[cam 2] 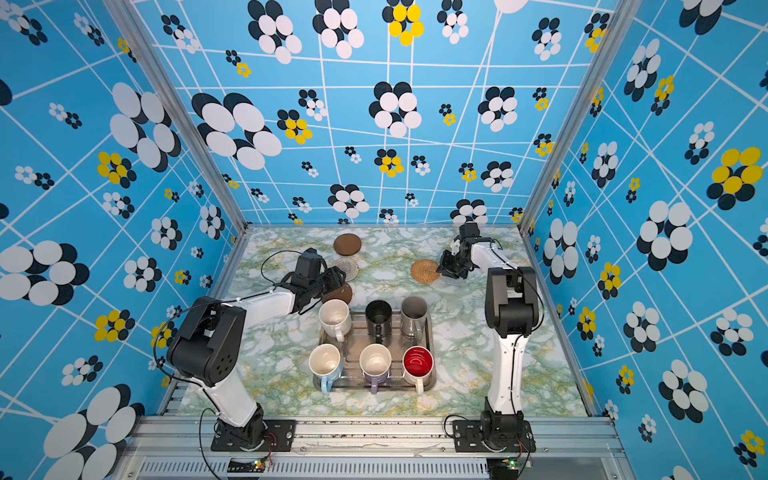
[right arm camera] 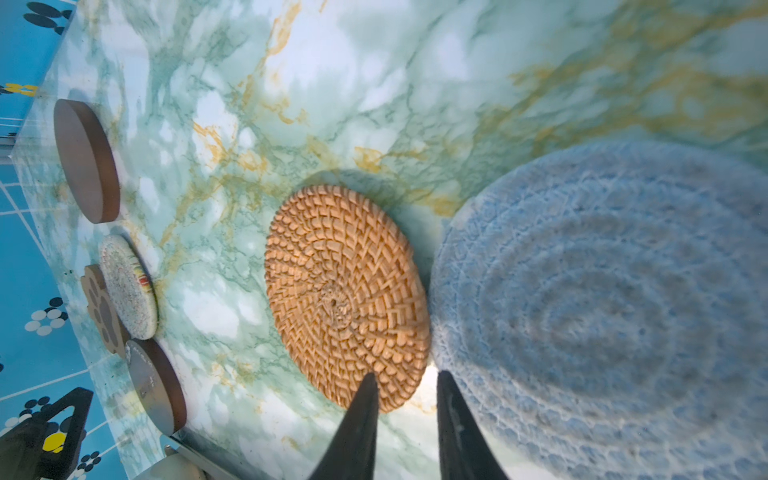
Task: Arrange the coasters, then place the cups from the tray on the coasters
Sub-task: 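Hold the right gripper at the rattan coaster beside the grey coaster, then lift the right gripper off the rattan coaster while the left gripper rises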
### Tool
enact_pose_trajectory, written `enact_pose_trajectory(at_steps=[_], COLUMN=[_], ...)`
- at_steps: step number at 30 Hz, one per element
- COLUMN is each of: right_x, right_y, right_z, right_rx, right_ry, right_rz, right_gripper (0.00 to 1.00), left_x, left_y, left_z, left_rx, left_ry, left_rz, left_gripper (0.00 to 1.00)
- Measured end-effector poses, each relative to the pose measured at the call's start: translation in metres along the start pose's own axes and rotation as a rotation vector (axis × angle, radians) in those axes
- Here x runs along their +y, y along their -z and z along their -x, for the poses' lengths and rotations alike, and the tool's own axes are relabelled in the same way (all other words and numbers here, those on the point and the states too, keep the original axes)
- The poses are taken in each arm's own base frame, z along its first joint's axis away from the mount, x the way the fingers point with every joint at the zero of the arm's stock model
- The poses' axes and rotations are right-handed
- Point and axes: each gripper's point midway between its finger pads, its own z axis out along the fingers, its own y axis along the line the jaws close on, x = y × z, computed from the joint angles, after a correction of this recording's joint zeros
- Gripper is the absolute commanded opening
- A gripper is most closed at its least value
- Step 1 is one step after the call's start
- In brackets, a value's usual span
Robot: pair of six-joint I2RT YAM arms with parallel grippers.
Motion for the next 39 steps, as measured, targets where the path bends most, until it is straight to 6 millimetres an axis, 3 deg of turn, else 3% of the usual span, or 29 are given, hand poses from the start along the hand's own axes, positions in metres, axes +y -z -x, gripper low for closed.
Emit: enact_pose_trajectory(at_steps=[7,13,17,27,39], right_x=[-0.006,-0.011,-0.011,-0.037,-0.047], right_y=[0.003,0.017,0.020,-0.002,0.002], right_z=[0.000,0.009,0.018,0.012,0.021], right_rx=[-0.007,-0.029,-0.040,0.019,0.011], right_ry=[0.020,0.058,0.073,0.037,0.010], right_rz=[-0.041,-0.112,-0.134,-0.182,-0.175], right_gripper=[0.25,0.06,0.01,0.00,0.00], left_x=[0.000,-0.005,-0.011,-0.012,-0.010], left_y=[0.000,0.001,0.004,0.009,0.009], left_z=[-0.001,-0.002,0.003,0.006,0.005], left_rx=[0.006,0.018,0.006,-0.001,0.003], left_ry=[-0.004,-0.017,-0.030,-0.039,-0.042], left_rz=[0.004,0.009,0.004,0.018,0.024], left_gripper=[0.64,0.64,0.64,0.64,0.64])
